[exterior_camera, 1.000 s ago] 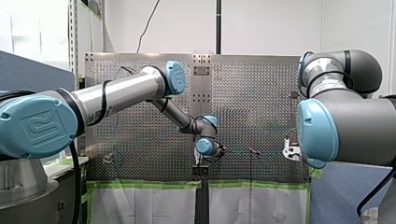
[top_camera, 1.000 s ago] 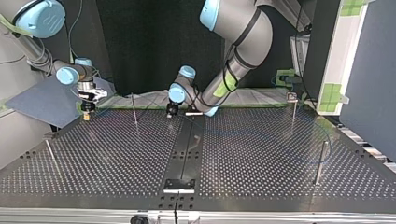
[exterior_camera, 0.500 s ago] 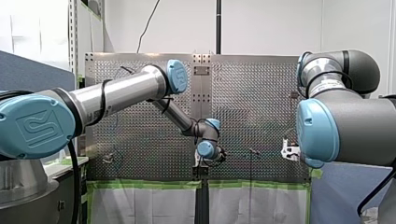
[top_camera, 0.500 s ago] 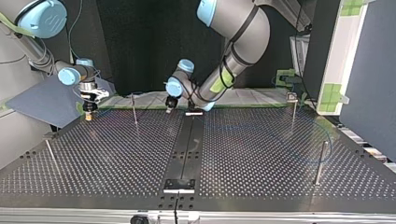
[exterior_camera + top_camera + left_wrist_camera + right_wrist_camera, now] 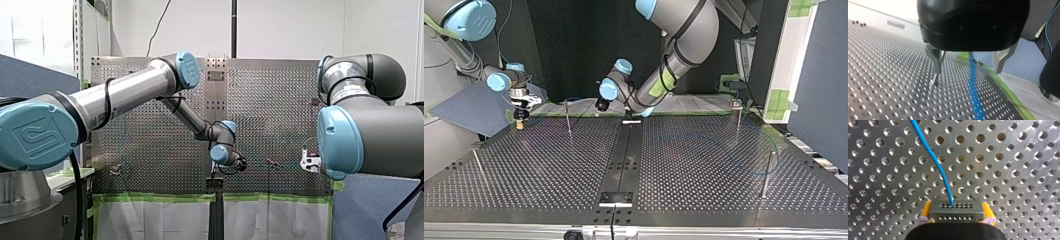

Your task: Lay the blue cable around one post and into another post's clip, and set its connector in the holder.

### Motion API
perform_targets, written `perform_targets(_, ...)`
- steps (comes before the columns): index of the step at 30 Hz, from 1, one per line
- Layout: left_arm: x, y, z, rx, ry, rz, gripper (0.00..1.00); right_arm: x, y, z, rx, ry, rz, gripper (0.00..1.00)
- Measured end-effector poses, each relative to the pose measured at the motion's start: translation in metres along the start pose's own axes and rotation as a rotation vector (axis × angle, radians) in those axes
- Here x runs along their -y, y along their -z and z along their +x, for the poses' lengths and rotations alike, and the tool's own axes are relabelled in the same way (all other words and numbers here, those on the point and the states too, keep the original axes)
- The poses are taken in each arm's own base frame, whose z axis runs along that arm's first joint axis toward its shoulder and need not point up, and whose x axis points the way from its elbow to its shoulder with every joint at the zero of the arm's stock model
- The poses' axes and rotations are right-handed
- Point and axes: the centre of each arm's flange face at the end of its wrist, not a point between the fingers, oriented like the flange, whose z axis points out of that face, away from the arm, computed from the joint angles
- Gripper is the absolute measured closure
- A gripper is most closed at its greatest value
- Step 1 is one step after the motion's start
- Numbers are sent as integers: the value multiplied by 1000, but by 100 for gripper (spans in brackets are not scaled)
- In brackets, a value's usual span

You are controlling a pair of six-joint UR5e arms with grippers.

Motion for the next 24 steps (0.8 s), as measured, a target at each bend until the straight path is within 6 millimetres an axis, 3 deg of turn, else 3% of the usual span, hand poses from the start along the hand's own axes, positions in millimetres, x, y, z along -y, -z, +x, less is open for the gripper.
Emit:
perform_targets(5,4,13,-12,0,-5,22,1,2,0,0,1,0,3,100)
perform_targets(10,5,26,-2,-38,-12,26,1,4,0,-1,1,0,5,100)
perform_targets(24,11,32,6,-73,-33,50,4,6,-1,-1,1,0,8,100)
